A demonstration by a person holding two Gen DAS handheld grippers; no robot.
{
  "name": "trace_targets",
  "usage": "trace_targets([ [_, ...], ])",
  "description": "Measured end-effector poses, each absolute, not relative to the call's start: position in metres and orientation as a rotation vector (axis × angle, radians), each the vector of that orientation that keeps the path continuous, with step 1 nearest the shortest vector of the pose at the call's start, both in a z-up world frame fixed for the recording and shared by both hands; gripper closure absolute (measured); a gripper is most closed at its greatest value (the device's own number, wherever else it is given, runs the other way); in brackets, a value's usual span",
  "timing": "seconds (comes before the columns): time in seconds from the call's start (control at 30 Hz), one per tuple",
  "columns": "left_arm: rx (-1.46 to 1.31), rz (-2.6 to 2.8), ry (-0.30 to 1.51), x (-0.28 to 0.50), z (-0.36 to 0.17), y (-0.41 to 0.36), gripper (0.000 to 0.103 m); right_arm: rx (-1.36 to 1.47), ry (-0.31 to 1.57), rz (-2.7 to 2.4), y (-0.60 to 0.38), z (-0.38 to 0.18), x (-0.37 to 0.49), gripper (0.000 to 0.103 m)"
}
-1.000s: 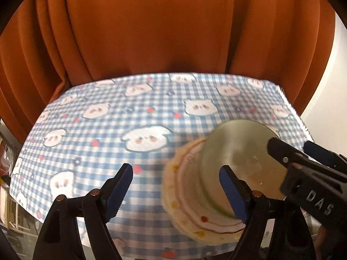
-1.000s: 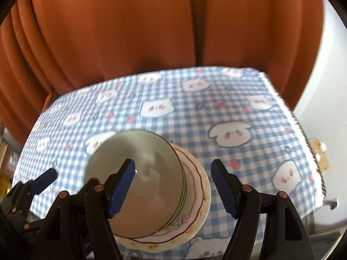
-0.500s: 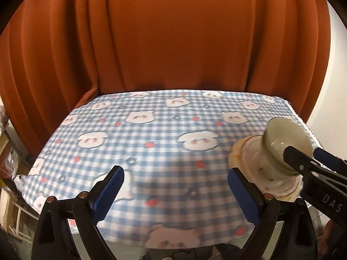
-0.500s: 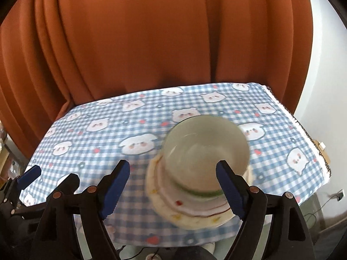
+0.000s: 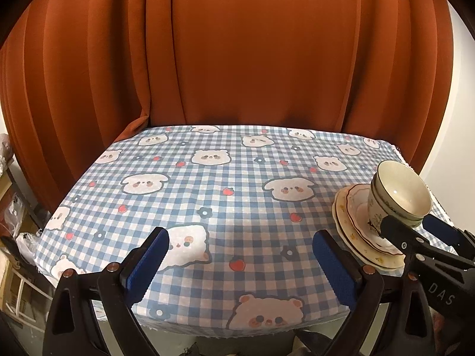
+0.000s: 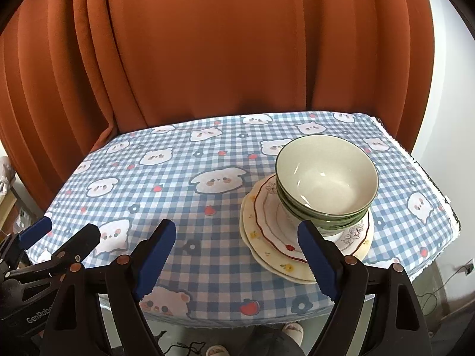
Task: Organize plates and bowls
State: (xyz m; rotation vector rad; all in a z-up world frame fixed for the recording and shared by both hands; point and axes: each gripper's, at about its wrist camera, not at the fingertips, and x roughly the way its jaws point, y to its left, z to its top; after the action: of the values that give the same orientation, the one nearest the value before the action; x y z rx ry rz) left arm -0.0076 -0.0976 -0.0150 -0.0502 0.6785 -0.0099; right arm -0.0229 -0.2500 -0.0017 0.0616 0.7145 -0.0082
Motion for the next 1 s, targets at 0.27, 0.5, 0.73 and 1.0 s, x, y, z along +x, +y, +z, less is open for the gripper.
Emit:
trace_targets([
  [0.27, -0.054, -0.020, 0.659, -0.0057, -0.0108, -0.0983, 0.004, 0.054, 0.694, -0.024, -0.2537, 0.0026, -0.0227, 0.016],
  [0.5, -0.056, -0.027, 0.660, -0.0056, -0.0102, -0.0986, 0.003, 0.053, 0.696, -0.028, -0.2550, 0.0028, -0.0219, 0.016],
  [0.73, -0.054, -0.026, 0.659, -0.0054, -0.0098, -0.0986, 0.002, 0.053, 0.699, -0.033, -0.2544, 0.0020, -0.0228, 0.015],
  [1.0, -0.052, -0.035, 0.659, -0.0063, -0.0097, -0.0970, 0.002, 0.055, 0.702, -0.046, -0.2544, 0.0016, -0.0240, 0.015],
])
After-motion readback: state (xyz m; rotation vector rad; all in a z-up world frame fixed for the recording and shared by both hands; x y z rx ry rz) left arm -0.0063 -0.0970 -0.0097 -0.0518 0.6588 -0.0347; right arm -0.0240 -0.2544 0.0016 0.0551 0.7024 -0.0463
